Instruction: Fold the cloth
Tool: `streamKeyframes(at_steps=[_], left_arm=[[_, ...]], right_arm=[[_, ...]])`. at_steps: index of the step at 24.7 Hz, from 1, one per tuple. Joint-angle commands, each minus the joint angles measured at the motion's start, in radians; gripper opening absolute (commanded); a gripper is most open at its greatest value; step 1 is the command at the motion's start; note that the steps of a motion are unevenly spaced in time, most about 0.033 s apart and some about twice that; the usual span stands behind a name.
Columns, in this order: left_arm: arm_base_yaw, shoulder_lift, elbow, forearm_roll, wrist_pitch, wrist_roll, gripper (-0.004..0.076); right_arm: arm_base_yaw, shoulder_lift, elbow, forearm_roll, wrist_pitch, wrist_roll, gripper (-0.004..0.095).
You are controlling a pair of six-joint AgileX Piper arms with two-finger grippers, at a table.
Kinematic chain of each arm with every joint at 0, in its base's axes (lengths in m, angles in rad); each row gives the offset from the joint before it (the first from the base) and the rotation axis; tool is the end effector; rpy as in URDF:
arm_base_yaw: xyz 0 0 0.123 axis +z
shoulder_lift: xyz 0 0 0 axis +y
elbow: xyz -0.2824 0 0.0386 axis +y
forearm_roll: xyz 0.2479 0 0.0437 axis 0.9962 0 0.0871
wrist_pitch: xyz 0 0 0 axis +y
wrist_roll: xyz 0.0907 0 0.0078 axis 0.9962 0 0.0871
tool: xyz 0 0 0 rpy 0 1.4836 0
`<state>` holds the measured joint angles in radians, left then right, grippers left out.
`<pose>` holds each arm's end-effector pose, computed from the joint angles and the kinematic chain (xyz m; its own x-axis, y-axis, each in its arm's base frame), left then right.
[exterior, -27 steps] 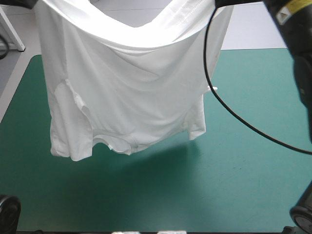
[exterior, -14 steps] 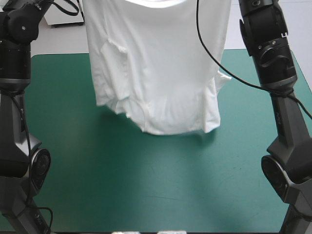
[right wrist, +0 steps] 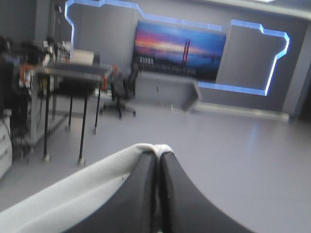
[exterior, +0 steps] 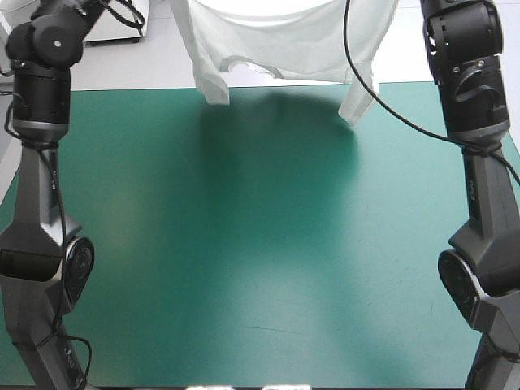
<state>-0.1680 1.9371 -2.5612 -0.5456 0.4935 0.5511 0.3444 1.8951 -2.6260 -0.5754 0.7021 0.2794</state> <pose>0.3883 -0.0886 0.5775 0.2960 0.0089 -0.9551 0.3779 0.9173 0.1256 0.3549 0.0932 0.5933 0.1833 -0.1127 -0.9766 0.0416 0.9934 -0.1068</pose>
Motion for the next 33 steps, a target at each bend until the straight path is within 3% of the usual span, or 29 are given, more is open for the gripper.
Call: streamKeyframes(at_steps=[1,6,11,16,22,24,26,30,33], left_arm=[[-0.002,0.022,-0.02,0.089,0.151,-0.09,-0.0009],[-0.002,0.115,-0.02,0.325,0.423,-0.332,-0.0009],[-0.002,0.19,-0.02,0.379,0.568,-0.43,-0.0009],[-0.002,0.212,0.058,0.484,0.711,-0.511,-0.0009],[-0.011,0.106,0.307,0.496,0.623,-0.517,-0.0009],[-0.03,0.009,0.509,0.498,0.545,-0.513,-0.0009],[-0.058,-0.14,0.831,0.481,0.425,-0.513,-0.0009],[-0.084,-0.321,1.203,0.468,0.351,-0.502,-0.0009],[-0.084,-0.455,1.43,0.456,0.332,-0.491,-0.0009]], right_arm=[[-0.021,0.03,-0.016,0.068,0.149,-0.027,-0.0017],[-0.069,0.123,-0.016,0.188,0.362,-0.075,-0.0017],[-0.111,0.192,-0.016,0.286,0.55,-0.146,-0.0017],[-0.128,0.195,0.105,0.404,0.55,-0.194,-0.0017],[-0.128,0.113,0.403,0.43,0.533,-0.18,-0.0017],[-0.128,0.031,0.585,0.442,0.466,-0.16,-0.0017],[-0.128,-0.106,0.901,0.48,0.365,-0.15,-0.0017],[-0.128,-0.328,1.349,0.575,0.249,-0.152,-0.0017],[-0.128,-0.49,1.578,0.634,0.257,-0.158,-0.0017]])
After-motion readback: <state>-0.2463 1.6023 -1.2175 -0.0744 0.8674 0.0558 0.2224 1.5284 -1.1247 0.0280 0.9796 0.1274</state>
